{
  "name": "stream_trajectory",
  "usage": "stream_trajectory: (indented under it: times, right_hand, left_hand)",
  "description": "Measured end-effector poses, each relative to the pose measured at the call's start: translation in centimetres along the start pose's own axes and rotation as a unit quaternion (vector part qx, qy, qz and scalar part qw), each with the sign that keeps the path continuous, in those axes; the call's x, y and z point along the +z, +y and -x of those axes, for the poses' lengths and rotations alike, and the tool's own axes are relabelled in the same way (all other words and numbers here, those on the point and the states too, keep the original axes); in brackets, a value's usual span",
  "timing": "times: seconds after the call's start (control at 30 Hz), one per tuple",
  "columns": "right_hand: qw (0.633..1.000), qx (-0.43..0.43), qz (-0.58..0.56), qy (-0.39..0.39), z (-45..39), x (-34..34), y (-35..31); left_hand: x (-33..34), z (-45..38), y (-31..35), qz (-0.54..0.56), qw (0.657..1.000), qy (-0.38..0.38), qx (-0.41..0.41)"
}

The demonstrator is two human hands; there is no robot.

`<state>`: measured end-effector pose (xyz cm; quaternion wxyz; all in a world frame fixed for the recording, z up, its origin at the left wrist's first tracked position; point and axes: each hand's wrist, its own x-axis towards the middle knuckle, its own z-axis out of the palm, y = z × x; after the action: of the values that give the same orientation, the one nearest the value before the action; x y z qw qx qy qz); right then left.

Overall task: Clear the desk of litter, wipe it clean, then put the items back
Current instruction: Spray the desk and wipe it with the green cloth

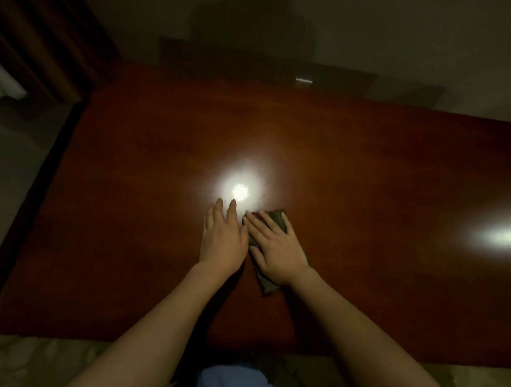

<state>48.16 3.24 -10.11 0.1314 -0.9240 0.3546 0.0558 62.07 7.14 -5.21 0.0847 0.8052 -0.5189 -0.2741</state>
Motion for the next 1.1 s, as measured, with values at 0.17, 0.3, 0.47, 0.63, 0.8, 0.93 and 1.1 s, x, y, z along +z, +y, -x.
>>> stream_trajectory:
  times: [0.17, 0.3, 0.47, 0.63, 0.8, 0.93, 1.1]
  right_hand:
    - [1.0, 0.017, -0.015, 0.014, -6.1, -2.1, 3.9]
    - [0.998, 0.055, -0.01, 0.028, -12.0, -4.3, 7.6]
    - [0.996, 0.09, 0.008, 0.028, -19.4, -6.4, 12.0]
    - [0.993, 0.11, 0.012, 0.043, -24.7, -7.8, 14.6]
    - [0.991, 0.121, 0.006, 0.063, -29.9, -9.2, 15.0]
    - [0.992, 0.107, 0.015, 0.059, -32.0, -9.2, 13.1]
    - [0.997, 0.054, 0.027, 0.043, -29.3, -8.4, 10.1]
  left_hand:
    - [-0.8, -6.1, 1.6, -0.013, 1.0, -0.006, 0.01]
    - [-1.7, -10.8, 2.4, -0.043, 0.999, 0.004, 0.012]
    - [-2.7, -15.5, 1.6, -0.084, 0.996, 0.022, 0.013]
    - [-1.6, -17.0, 0.8, -0.146, 0.989, 0.023, 0.017]
    - [-1.7, -17.4, 1.0, -0.152, 0.988, -0.014, -0.007]
    - [-2.1, -17.4, 1.1, -0.155, 0.988, -0.026, -0.005]
    - [-3.0, -16.9, 0.8, -0.105, 0.993, -0.045, 0.013]
